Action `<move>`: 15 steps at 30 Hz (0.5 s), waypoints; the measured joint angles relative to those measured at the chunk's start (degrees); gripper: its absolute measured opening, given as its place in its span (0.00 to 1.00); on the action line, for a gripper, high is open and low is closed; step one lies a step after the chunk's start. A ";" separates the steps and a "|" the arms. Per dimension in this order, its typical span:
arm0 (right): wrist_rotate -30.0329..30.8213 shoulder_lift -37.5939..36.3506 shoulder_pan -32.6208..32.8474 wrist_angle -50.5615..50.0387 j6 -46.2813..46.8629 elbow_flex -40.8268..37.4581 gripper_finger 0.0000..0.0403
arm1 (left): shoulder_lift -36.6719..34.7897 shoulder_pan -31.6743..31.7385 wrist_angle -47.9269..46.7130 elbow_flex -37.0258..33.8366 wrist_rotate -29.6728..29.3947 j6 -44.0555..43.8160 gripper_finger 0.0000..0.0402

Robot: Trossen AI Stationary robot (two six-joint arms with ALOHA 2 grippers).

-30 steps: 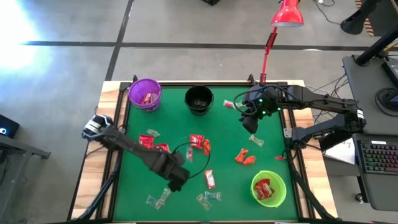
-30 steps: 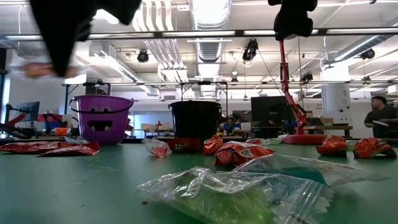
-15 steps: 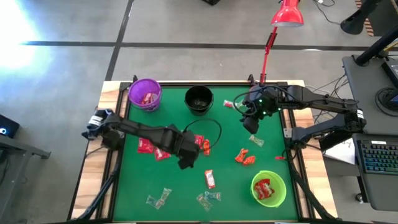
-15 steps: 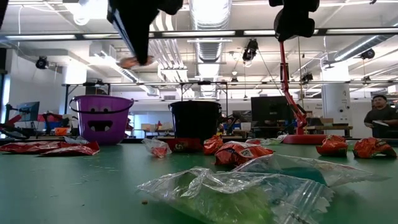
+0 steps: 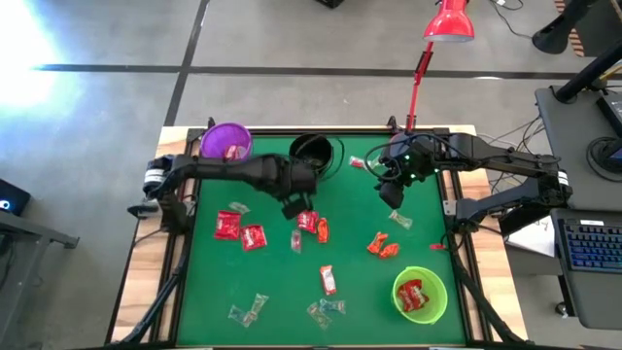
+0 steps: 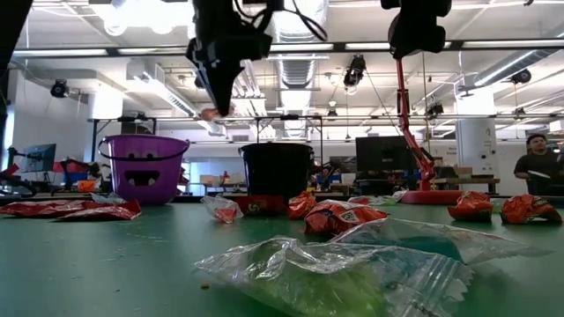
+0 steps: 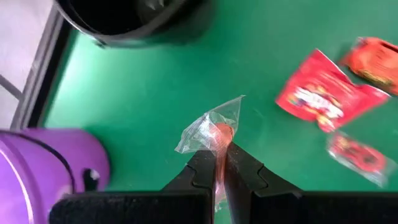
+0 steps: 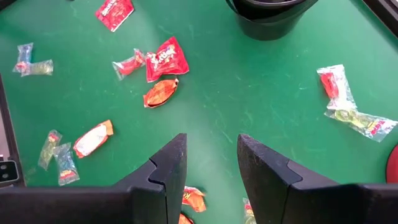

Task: Sort candy
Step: Put the orange gummy into the black bucket

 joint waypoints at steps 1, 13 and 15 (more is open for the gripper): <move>0.02 0.00 0.00 0.02 0.00 0.00 0.33 | -0.03 1.07 0.68 0.00 0.01 1.51 0.00; 3.06 0.02 -0.02 0.28 3.61 0.00 0.33 | -0.34 11.22 9.15 9.24 0.50 22.08 0.00; 3.75 0.02 -0.02 0.30 4.28 0.00 0.33 | -0.33 13.28 10.94 11.87 2.68 24.99 0.00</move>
